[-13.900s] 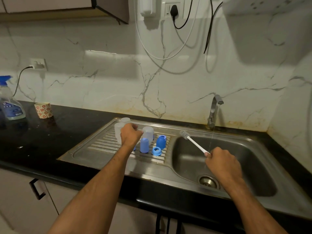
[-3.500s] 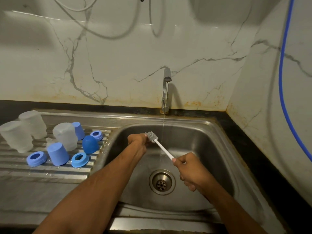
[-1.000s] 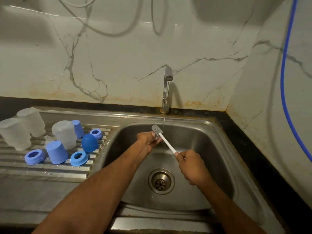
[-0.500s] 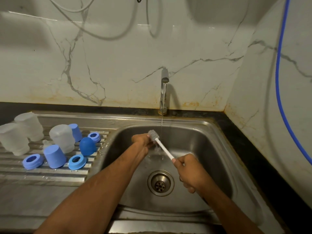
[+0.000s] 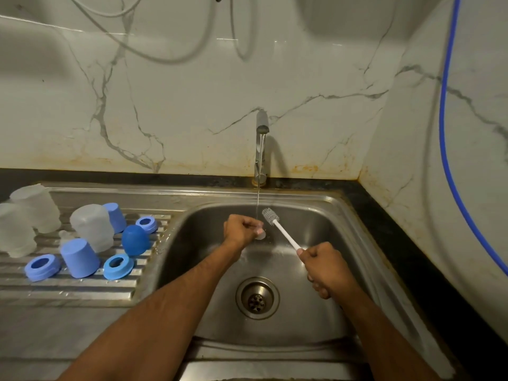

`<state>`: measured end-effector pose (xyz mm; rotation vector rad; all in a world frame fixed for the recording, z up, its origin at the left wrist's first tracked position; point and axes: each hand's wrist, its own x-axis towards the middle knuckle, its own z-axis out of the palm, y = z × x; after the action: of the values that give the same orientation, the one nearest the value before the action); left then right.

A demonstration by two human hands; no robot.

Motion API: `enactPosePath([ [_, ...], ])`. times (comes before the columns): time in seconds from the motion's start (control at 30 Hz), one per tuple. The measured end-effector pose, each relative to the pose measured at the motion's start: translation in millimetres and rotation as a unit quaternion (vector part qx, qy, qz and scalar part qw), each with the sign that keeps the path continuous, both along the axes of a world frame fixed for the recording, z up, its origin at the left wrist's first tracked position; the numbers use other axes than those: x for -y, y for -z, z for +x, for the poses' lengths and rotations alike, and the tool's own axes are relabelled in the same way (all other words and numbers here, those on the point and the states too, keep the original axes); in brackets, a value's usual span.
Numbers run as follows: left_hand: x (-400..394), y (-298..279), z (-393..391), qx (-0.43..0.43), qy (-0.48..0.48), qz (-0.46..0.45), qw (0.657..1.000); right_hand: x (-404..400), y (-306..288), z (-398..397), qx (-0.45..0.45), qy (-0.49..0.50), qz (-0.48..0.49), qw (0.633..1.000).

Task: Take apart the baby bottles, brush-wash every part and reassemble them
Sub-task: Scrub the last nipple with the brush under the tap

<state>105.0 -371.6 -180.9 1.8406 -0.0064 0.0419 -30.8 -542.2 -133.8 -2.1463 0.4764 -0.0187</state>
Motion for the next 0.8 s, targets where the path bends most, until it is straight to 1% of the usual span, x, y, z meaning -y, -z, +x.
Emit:
enactPosePath([
  [0.2, -3.3, 0.6, 3.2, 0.029, -0.009, 0.023, 0.999, 0.0, -1.6, 1.5, -0.001, -0.003, -0.008, 1.000],
  [0.33, -6.2, 3.5, 3.8, 0.014, -0.020, 0.014, 1.000, -2.6, -0.4, 1.6, -0.006, -0.008, -0.014, 1.000],
  [0.4, -5.5, 1.2, 3.9, -0.016, -0.046, -0.020, 0.999, -2.6, -1.2, 1.7, -0.007, -0.010, -0.016, 1.000],
  [0.47, -4.1, -3.9, 4.2, -0.080, -0.062, -0.097, 0.990, -1.8, -2.0, 2.1, -0.004, -0.009, -0.013, 1.000],
  [0.5, -3.7, -7.7, 3.4, -0.125, -0.059, -0.157, 0.978, -1.6, -2.0, 2.2, -0.004, -0.009, -0.012, 1.000],
  [0.53, -3.8, -11.7, 2.9, -0.175, -0.051, -0.229, 0.956, -1.3, -2.1, 2.4, -0.005, -0.009, -0.011, 1.000],
  [0.6, -5.2, -17.0, 0.6, -0.254, -0.029, -0.358, 0.898, -1.1, -1.7, 2.7, -0.006, -0.010, -0.010, 1.000],
  [0.63, -6.2, -18.2, -0.9, -0.279, -0.019, -0.401, 0.872, -1.1, -1.5, 2.7, -0.006, -0.011, -0.008, 1.000],
  [0.67, -7.1, -18.9, -2.0, -0.296, -0.012, -0.432, 0.852, -1.1, -1.3, 2.3, -0.007, -0.011, -0.008, 1.000],
  [0.7, -8.0, -19.7, -3.1, -0.307, -0.006, -0.451, 0.838, -1.2, -1.5, 2.0, -0.007, -0.011, -0.011, 1.000],
  [0.73, -8.5, -20.1, -3.3, -0.314, -0.001, -0.461, 0.830, -1.2, -1.5, 1.5, -0.007, -0.009, -0.015, 1.000],
  [0.8, -8.4, -20.8, -4.6, -0.321, 0.006, -0.459, 0.828, -1.7, -1.9, 1.2, -0.007, -0.008, -0.019, 1.000],
])
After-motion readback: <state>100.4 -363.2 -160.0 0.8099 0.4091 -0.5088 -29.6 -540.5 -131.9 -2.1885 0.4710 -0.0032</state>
